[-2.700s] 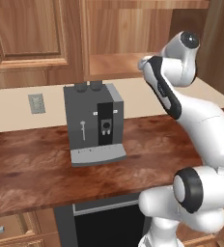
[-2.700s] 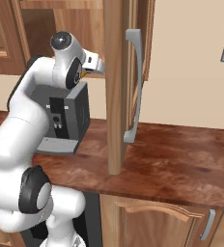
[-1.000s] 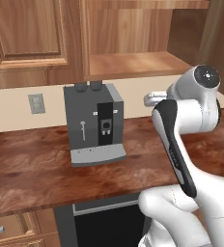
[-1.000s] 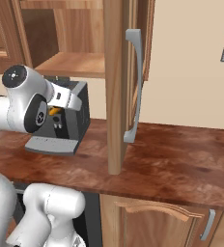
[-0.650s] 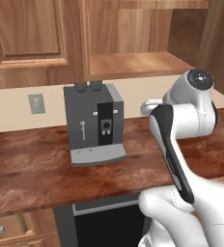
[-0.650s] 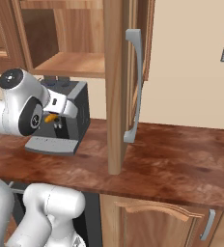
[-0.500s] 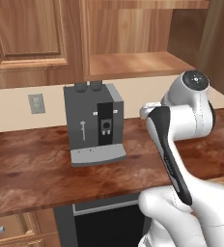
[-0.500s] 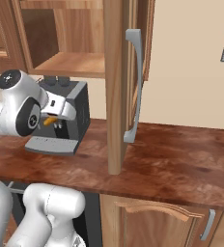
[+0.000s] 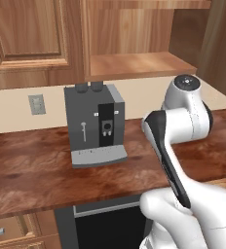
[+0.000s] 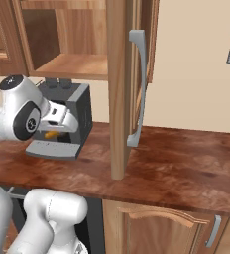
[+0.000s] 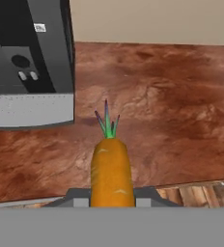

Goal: Pick the carrots from the cabinet and place them in one bowl. Pick the tangerine from the sink and place it in the other bowl.

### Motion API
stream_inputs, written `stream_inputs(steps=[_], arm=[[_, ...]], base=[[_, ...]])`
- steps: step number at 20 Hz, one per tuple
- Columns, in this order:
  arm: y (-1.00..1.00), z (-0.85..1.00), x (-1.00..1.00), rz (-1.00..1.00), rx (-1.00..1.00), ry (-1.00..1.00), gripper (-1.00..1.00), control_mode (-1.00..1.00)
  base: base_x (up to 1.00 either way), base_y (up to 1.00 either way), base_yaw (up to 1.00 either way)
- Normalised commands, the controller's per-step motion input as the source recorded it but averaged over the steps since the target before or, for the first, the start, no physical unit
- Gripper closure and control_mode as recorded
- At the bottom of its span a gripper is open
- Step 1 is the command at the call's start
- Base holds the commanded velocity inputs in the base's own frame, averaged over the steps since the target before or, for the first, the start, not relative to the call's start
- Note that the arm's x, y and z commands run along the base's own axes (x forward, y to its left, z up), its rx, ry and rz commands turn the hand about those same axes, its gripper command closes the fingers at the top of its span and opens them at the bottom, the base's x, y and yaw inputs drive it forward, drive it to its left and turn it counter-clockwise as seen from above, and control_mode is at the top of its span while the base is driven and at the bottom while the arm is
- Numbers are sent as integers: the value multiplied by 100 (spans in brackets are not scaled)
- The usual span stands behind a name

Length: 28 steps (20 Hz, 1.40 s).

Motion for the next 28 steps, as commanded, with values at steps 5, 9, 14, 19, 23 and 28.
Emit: stream_inputs(steps=[5, 9, 14, 19, 23, 28], arm=[[-4, -28, -5, 2, 0, 11, 100, -100], [-5, -26, 0, 7, 0, 7, 100, -100], [0, -20, 0, 6, 0, 1, 100, -100], [0, 0, 0, 1, -1, 1, 100, -100], [0, 0, 0, 0, 0, 0, 100, -100], [0, 0, 0, 0, 0, 0, 100, 100]], base=[[0, 0, 0], [0, 0, 0], [0, 0, 0], [0, 0, 0], [0, 0, 0], [0, 0, 0]])
